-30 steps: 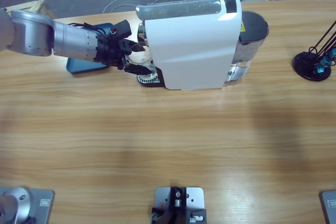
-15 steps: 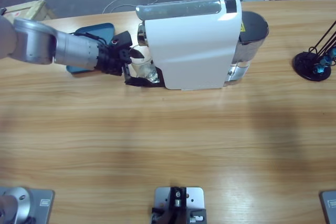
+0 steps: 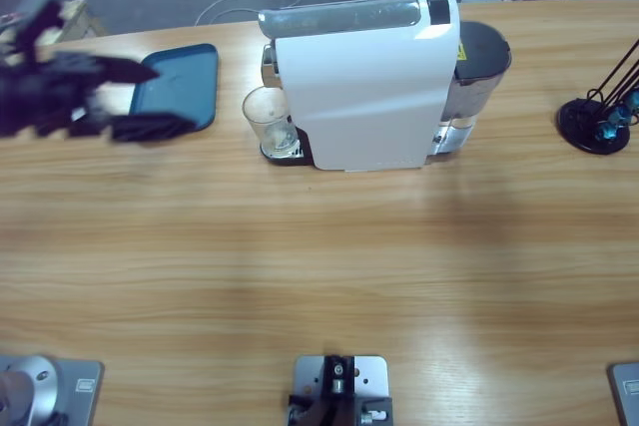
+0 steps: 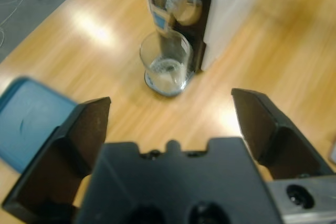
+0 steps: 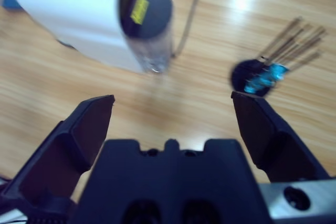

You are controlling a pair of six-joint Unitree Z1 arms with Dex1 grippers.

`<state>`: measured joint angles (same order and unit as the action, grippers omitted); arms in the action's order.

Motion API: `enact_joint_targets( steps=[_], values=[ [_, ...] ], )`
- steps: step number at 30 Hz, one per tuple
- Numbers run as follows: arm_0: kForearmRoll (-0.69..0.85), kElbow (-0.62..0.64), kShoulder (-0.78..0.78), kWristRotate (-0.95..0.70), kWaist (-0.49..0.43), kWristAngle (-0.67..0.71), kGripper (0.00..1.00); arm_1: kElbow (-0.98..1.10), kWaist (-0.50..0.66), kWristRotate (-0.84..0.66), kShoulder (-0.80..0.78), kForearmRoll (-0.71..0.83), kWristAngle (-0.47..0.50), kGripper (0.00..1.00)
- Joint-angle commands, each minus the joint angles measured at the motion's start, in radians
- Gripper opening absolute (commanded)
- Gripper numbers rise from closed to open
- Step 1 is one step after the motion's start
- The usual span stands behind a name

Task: Pour coffee

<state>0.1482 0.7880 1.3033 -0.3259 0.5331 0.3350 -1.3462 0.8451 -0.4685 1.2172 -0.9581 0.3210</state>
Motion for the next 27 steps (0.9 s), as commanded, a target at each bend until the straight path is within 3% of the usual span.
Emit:
enact_joint_targets(
  steps=[1, 4, 9, 27],
  values=[
    [0.185, -0.048, -0.188, 0.074, 0.038, -0.057, 0.997, -0.508, -0.190, 0.212, 0.493, -0.093, -0.175, 0.005],
    [0.182, -0.059, -0.179, 0.074, 0.053, -0.063, 0.996, -0.704, -0.190, 0.217, 0.664, -0.164, -0.135, 0.000],
    [0.182, -0.076, -0.161, 0.074, 0.053, -0.098, 0.999, -0.881, -0.203, 0.217, 0.827, -0.262, -0.163, 0.000],
    [0.147, -0.088, -0.087, 0.073, 0.053, -0.113, 1.000, -0.896, -0.209, 0.214, 0.881, -0.332, -0.249, 0.000]
  ],
)
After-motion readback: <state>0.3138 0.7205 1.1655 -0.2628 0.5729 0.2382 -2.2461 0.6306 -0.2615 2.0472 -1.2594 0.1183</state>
